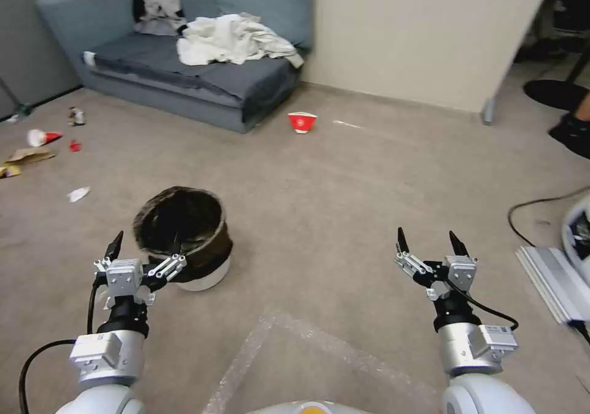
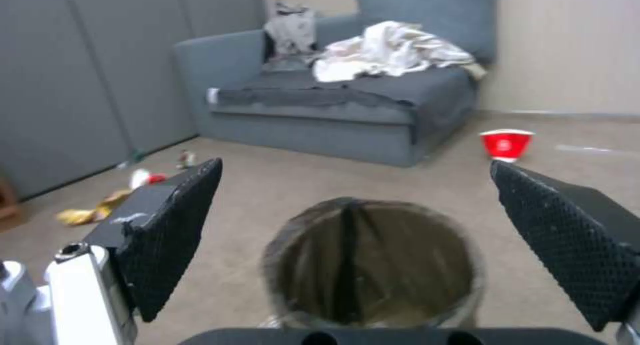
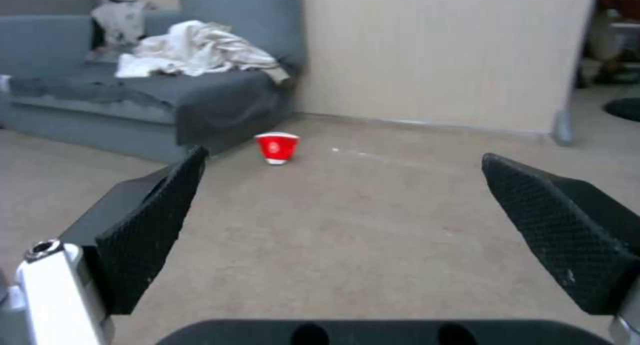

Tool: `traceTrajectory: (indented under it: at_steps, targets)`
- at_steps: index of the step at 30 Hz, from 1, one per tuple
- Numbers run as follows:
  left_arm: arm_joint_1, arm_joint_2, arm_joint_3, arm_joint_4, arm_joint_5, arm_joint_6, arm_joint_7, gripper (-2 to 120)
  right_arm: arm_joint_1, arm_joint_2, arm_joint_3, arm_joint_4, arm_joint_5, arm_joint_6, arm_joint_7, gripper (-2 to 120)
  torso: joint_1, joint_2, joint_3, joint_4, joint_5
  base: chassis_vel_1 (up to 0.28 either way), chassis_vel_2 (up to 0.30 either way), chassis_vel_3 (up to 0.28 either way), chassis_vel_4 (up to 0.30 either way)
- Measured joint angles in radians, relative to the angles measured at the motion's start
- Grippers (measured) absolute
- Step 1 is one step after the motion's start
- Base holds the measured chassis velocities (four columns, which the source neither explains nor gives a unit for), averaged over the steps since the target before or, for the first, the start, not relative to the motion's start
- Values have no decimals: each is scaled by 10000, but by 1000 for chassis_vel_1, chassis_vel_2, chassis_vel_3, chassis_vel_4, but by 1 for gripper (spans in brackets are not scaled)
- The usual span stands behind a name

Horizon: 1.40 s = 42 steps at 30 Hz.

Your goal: Pick up the trash can from the floor.

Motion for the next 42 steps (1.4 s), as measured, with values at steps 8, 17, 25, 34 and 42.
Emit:
traceTrajectory:
  at_steps: [8,17,25,34,42]
  targets:
    - [-9,-9,32,71,12,-201,-64,100,15,-1,-12,-8,0,0,-14,100,0,0,0,5,0,121,120,128,114]
    - [-47,5,104,265,217,-743,-332,100,17,-3,3,-38,93,-26,-35,100,1,0,0,-3,0,28,31,29,25]
    - [-37,-8,82,188,221,-628,-448,100,26,-7,-9,-80,94,-29,-49,100,-1,0,0,-1,0,-36,44,41,-28]
    - [-56,1,51,175,218,-523,-688,100,31,-10,-25,-142,84,-45,-89,100,0,0,0,-1,2,-191,174,185,-178]
    - [-222,37,52,358,156,-231,-668,100,35,-9,-39,-173,87,-36,-88,100,2,0,3,0,1,-192,188,203,-196]
